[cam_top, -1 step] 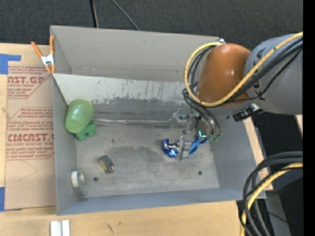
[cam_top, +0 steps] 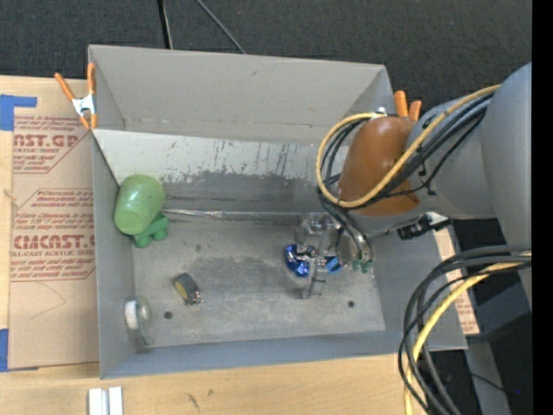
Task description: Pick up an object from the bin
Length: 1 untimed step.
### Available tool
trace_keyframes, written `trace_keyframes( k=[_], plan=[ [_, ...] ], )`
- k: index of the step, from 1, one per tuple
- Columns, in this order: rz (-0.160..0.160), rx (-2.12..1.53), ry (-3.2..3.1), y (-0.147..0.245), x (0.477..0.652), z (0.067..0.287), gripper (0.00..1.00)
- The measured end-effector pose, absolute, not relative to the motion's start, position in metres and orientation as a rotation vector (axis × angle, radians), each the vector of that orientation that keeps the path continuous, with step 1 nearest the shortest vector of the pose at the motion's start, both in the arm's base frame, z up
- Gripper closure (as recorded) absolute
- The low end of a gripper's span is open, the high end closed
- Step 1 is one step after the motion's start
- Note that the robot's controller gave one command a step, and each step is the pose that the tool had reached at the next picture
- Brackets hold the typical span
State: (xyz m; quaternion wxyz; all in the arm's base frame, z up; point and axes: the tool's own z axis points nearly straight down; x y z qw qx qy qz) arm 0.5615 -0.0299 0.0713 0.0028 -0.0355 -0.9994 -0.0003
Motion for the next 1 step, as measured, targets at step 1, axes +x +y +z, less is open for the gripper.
trace_keyframes(
  k=[1],
  plan=[
    [-0.001,-0.109,-3.141,-0.0292,0.5634,0.0760,1.00]
  ],
)
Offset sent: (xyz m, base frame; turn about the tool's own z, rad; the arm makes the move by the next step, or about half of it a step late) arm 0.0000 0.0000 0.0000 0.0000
